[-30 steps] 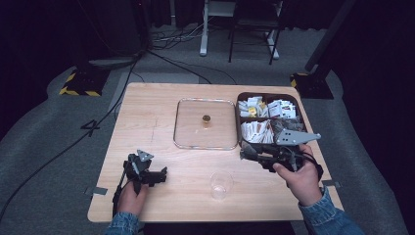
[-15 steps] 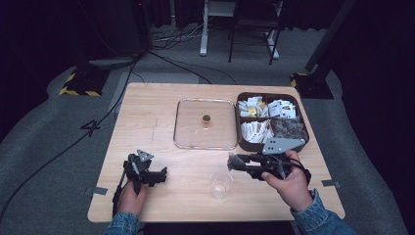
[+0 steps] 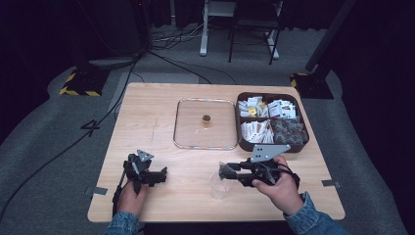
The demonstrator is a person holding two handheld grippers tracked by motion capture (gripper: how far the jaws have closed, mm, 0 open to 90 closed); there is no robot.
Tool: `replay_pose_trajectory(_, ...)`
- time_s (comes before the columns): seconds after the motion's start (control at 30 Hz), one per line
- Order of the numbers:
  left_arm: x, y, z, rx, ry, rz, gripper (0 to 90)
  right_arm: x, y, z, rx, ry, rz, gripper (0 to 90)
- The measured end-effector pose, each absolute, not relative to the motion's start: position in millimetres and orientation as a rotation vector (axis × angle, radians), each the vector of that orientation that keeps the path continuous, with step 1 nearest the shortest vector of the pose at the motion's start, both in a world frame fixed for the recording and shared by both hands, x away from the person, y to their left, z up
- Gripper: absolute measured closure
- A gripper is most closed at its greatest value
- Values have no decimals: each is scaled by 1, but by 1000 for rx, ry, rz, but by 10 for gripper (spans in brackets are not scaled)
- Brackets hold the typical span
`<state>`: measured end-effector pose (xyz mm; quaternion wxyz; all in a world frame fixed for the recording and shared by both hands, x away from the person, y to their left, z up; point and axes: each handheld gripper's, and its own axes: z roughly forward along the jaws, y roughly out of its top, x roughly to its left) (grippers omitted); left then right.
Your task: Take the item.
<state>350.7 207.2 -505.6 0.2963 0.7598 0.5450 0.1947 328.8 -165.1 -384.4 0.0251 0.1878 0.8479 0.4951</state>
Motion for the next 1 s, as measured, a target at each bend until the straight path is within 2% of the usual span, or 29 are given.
replay_pose_trajectory(0.57,351,207,-506,2022,1447,519,0,328,-156,-411,566,2677,1451,688)
replay_pose_trajectory(0.6,351,207,-505,2023,1447,518,0,327,-155,-412,566,2678,1448,656)
replay_pose_trajectory(0.7,352,207,-505,2032,1435,519,0,325,-153,-413,584,2642,1472,485)
replay_pose_trajectory(0.77,352,207,-505,2029,1437,518,0,326,-153,-413,582,2622,1489,426)
replay_pose_trajectory(1.0,352,207,-506,2028,1437,518,0,329,-155,-416,609,2614,1505,369)
